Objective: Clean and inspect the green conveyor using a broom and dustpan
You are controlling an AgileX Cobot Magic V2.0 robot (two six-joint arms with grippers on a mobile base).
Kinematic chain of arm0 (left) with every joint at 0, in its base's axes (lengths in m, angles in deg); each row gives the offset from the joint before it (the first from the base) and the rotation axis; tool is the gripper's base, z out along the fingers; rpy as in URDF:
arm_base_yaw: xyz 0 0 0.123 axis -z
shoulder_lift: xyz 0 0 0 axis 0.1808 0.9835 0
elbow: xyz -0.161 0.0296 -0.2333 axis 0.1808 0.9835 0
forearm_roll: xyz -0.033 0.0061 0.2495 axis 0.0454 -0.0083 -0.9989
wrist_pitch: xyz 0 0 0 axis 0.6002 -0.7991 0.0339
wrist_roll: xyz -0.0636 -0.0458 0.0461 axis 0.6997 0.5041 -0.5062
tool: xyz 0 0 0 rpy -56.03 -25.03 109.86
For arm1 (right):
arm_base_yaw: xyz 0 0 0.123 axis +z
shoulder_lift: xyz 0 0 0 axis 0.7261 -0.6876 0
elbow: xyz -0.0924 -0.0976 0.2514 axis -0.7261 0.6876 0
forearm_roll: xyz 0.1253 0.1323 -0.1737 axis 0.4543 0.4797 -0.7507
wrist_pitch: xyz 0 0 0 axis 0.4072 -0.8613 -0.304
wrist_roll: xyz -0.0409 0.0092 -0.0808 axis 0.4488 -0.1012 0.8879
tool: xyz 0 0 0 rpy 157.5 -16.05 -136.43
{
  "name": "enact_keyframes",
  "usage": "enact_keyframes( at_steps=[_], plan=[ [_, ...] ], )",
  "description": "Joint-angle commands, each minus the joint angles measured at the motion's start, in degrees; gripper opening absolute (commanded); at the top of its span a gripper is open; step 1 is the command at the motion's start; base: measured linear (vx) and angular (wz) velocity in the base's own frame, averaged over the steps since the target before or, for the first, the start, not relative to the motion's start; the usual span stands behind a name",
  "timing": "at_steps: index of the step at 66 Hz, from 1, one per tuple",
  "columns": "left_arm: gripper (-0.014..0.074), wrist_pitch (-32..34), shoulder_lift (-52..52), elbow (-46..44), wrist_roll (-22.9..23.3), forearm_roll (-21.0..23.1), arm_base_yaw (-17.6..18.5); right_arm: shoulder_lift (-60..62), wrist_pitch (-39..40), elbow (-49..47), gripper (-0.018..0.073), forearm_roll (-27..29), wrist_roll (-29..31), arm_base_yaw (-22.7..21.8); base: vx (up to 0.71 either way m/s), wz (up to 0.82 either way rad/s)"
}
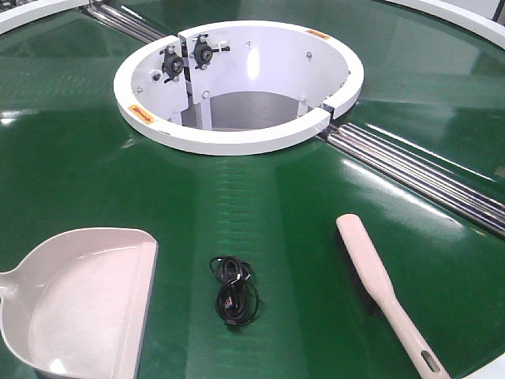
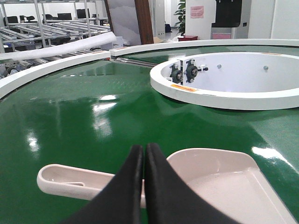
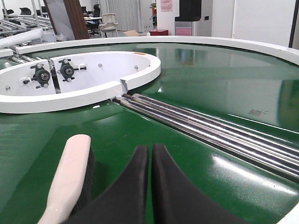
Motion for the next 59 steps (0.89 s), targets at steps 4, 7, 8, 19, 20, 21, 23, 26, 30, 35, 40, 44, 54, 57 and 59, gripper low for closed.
enact_keyframes(
  at_steps=[4,7,8,19,20,21,23,26,30,35,40,44,54,57,59],
  plan=[
    [-0.0023,3.97,-0.73,1.32,0.48,0.03,-0.1,0.55,4.24,0.74,-0.0005,-0.6,0.54,-0.13,0.0,0.0],
    [-0.0023,3.97,-0.73,1.32,0.48,0.03,-0.1,0.55,4.24,0.74,-0.0005,-0.6,0.54,-0.13,0.0,0.0],
    [-0.0023,3.97,-0.73,1.32,0.48,0.03,-0.1,0.55,4.24,0.74,-0.0005,-0.6,0.54,-0.13,0.0,0.0],
    [-0.0023,3.97,-0.73,1.32,0.48,0.03,-0.1,0.55,4.24,0.74,-0.0005,-0.6,0.54,-0.13,0.0,0.0],
    [-0.0023,3.97,-0.73,1.32,0.48,0.03,-0.1,0.55,4.24,0.74,-0.0005,-0.6,0.54,-0.13,0.0,0.0],
    [-0.0023,3.97,-0.73,1.32,0.48,0.03,-0.1,0.55,4.24,0.74,-0.0005,-0.6,0.54,-0.13,0.0,0.0],
    [-0.0023,3.97,-0.73,1.32,0.48,0.03,-0.1,0.55,4.24,0.74,-0.0005,-0.6,0.54,-0.13,0.0,0.0],
    [-0.0023,3.97,-0.73,1.32,0.48,0.03,-0.1,0.55,4.24,0.74,-0.0005,-0.6,0.54,-0.13,0.0,0.0],
    [-0.0023,3.97,-0.73,1.32,0.48,0.03,-0.1,0.55,4.24,0.74,-0.0005,-0.6,0.54,-0.13,0.0,0.0],
    [-0.0023,3.97,-0.73,1.32,0.48,0.03,-0.1,0.55,4.24,0.74,-0.0005,-0.6,0.54,-0.13,0.0,0.0],
    [-0.0023,3.97,-0.73,1.32,0.48,0.03,-0.1,0.55,4.24,0.74,-0.0005,-0.6,0.54,-0.13,0.0,0.0],
    [-0.0023,3.97,-0.73,1.32,0.48,0.03,-0.1,0.55,4.24,0.74,-0.0005,-0.6,0.54,-0.13,0.0,0.0],
    [-0.0023,3.97,-0.73,1.32,0.48,0.03,-0.1,0.55,4.24,0.74,-0.0005,-0.6,0.54,-0.13,0.0,0.0],
    [-0.0023,3.97,-0.73,1.32,0.48,0.03,-0.1,0.55,4.24,0.74,-0.0005,-0.6,0.54,-0.13,0.0,0.0],
    [-0.0023,3.97,-0.73,1.32,0.48,0.03,-0.1,0.55,4.29,0.74,-0.0005,-0.6,0.54,-0.13,0.0,0.0]
  ],
)
